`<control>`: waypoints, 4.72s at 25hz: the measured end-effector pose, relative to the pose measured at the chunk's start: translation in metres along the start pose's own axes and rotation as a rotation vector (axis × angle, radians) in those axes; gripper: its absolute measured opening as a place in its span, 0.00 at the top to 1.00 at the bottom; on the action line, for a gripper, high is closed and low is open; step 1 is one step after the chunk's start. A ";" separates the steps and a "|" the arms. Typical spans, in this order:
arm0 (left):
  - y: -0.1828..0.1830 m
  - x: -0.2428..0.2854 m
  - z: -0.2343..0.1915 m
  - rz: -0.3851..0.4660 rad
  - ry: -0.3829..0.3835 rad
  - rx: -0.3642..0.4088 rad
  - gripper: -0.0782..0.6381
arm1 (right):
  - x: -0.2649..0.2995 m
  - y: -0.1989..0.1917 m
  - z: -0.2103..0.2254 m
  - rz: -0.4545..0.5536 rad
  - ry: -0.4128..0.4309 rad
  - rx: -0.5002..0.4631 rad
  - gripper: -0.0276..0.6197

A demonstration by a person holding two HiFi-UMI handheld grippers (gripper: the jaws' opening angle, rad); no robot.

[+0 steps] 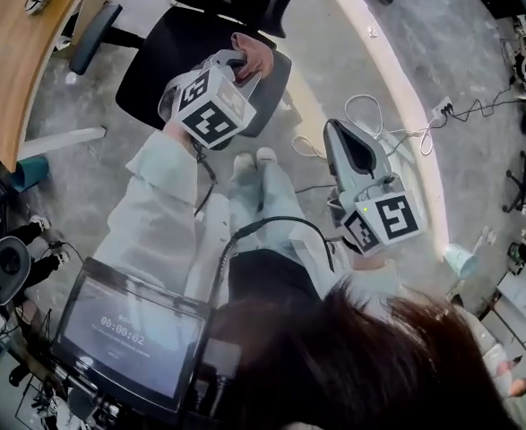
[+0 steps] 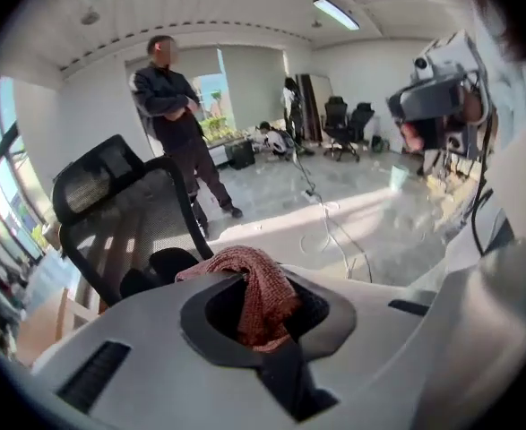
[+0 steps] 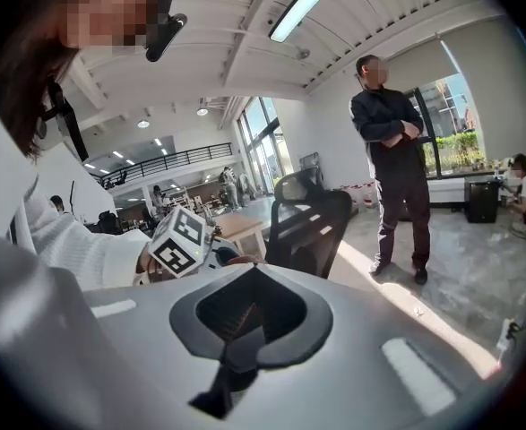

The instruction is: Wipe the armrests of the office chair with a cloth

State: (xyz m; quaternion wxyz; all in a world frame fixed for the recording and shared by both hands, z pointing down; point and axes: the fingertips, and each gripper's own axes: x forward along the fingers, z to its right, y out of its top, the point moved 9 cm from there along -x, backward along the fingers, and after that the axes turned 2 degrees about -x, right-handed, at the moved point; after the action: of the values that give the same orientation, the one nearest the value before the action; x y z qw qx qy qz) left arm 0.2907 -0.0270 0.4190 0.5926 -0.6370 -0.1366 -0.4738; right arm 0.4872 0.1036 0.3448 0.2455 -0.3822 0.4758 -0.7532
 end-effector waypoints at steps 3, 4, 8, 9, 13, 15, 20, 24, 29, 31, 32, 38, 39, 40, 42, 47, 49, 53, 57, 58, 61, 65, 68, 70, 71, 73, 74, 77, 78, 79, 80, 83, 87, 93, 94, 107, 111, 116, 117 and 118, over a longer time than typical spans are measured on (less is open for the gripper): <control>0.002 0.047 -0.012 -0.135 0.008 0.187 0.82 | 0.000 -0.017 0.009 -0.033 -0.012 0.052 0.96; 0.004 0.062 -0.012 -0.177 0.016 0.258 0.82 | -0.001 -0.022 0.012 -0.046 -0.012 0.069 0.96; 0.020 0.112 -0.004 -0.353 0.070 0.596 0.82 | -0.003 -0.035 0.029 -0.065 0.001 0.141 0.96; 0.021 0.123 0.000 -0.403 0.071 0.683 0.82 | -0.003 -0.037 0.032 -0.061 0.005 0.159 0.96; -0.002 0.155 0.029 -0.607 -0.001 0.905 0.82 | -0.008 -0.040 0.034 -0.044 0.012 0.217 0.96; -0.019 0.163 0.039 -0.679 -0.054 0.926 0.82 | -0.010 -0.040 0.035 -0.036 0.014 0.223 0.96; -0.035 0.165 0.060 -0.717 -0.080 0.913 0.82 | -0.016 -0.043 0.037 -0.031 0.023 0.250 0.96; -0.033 0.152 0.071 -0.708 -0.108 0.936 0.82 | -0.017 -0.040 0.032 -0.026 0.037 0.267 0.96; -0.039 0.131 0.105 -0.703 -0.157 1.032 0.82 | -0.016 -0.038 0.030 0.003 0.045 0.301 0.96; -0.045 0.117 0.118 -0.696 -0.172 1.029 0.82 | -0.019 -0.035 0.028 0.020 0.047 0.306 0.96; -0.048 0.110 0.124 -0.691 -0.183 1.020 0.82 | -0.020 -0.033 0.028 0.027 0.050 0.308 0.96; -0.071 0.084 0.155 -0.700 -0.163 1.025 0.82 | -0.020 -0.035 0.027 0.052 0.074 0.330 0.96; -0.074 0.083 0.158 -0.702 -0.152 1.034 0.82 | -0.018 -0.036 0.026 0.055 0.079 0.335 0.96; -0.077 0.081 0.160 -0.703 -0.145 1.039 0.82 | -0.017 -0.035 0.025 0.057 0.084 0.338 0.96; -0.080 0.076 0.161 -0.704 -0.140 1.042 0.82 | -0.014 -0.032 0.022 0.060 0.093 0.339 0.96; -0.081 0.070 0.161 -0.690 -0.150 1.014 0.82 | -0.013 -0.030 0.020 0.064 0.096 0.346 0.96; -0.080 0.070 0.153 -0.670 -0.167 0.918 0.82 | -0.014 -0.032 0.021 0.063 0.091 0.355 0.96; -0.070 0.083 0.124 -0.653 -0.163 0.736 0.82 | -0.025 -0.041 0.028 0.059 0.069 0.369 0.96; -0.057 0.105 0.094 -0.632 -0.140 0.697 0.82 | -0.028 -0.049 0.037 0.044 0.037 0.390 0.96; -0.053 0.113 0.086 -0.628 -0.131 0.704 0.82 | -0.027 -0.051 0.040 0.039 0.029 0.395 0.96; -0.043 0.141 0.068 -0.627 -0.117 0.734 0.82 | -0.026 -0.058 0.047 0.029 0.004 0.410 0.96; -0.022 0.171 0.042 -0.636 -0.105 0.768 0.82 | -0.030 -0.063 0.056 0.023 -0.030 0.431 0.96; -0.008 0.184 0.021 -0.649 -0.056 0.776 0.83 | -0.034 -0.065 0.061 0.029 -0.040 0.445 0.96; -0.006 0.191 0.020 -0.679 -0.063 0.788 0.82 | -0.038 -0.067 0.065 0.034 -0.048 0.459 0.96; -0.005 0.194 0.025 -0.695 -0.074 0.809 0.83 | -0.041 -0.067 0.067 0.036 -0.054 0.465 0.96; -0.005 0.196 0.040 -0.715 -0.097 0.862 0.83 | -0.047 -0.065 0.072 0.042 -0.060 0.475 0.96; -0.006 0.195 0.047 -0.720 -0.107 0.884 0.83 | -0.048 -0.064 0.075 0.046 -0.059 0.480 0.96; -0.012 0.185 0.064 -0.722 -0.134 0.905 0.83 | -0.047 -0.062 0.076 0.062 -0.047 0.480 0.96; -0.014 0.180 0.069 -0.722 -0.145 0.904 0.83 | -0.047 -0.060 0.075 0.066 -0.041 0.476 0.96; -0.015 0.175 0.075 -0.723 -0.156 0.903 0.83 | -0.047 -0.058 0.074 0.069 -0.036 0.472 0.96; -0.016 0.168 0.082 -0.726 -0.166 0.904 0.83 | -0.049 -0.057 0.072 0.071 -0.030 0.469 0.96; -0.026 0.142 0.104 -0.732 -0.194 0.901 0.83 | -0.050 -0.052 0.062 0.072 -0.002 0.462 0.96; -0.047 0.110 0.125 -0.726 -0.194 0.870 0.83 | -0.041 -0.044 0.047 0.078 0.029 0.442 0.96; -0.066 0.082 0.152 -0.721 -0.188 0.826 0.83 | -0.030 -0.031 0.040 0.096 0.064 0.422 0.96; -0.067 0.079 0.155 -0.722 -0.201 0.813 0.83 | -0.029 -0.030 0.040 0.098 0.070 0.421 0.96; -0.069 0.030 0.157 -0.461 -0.244 0.170 0.83 | -0.021 -0.001 0.020 0.110 0.186 0.378 0.96; -0.053 -0.033 0.120 -0.131 -0.062 -0.253 0.83 | -0.007 0.029 0.000 0.102 0.245 0.225 0.96; -0.065 -0.141 0.096 0.280 0.178 -0.604 0.83 | 0.020 0.065 -0.058 0.125 0.342 -0.037 0.96; -0.066 -0.164 0.094 0.334 0.241 -0.644 0.83 | 0.025 0.074 -0.069 0.133 0.368 -0.077 0.96; -0.067 -0.187 0.092 0.383 0.304 -0.686 0.83 | 0.031 0.082 -0.079 0.142 0.397 -0.111 0.96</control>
State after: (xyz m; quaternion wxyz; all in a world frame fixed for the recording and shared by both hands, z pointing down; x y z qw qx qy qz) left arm 0.1860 0.1442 0.3322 0.4368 -0.7340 0.2391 -0.4618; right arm 0.4057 0.0873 0.2612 0.1783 -0.2049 0.5811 -0.7672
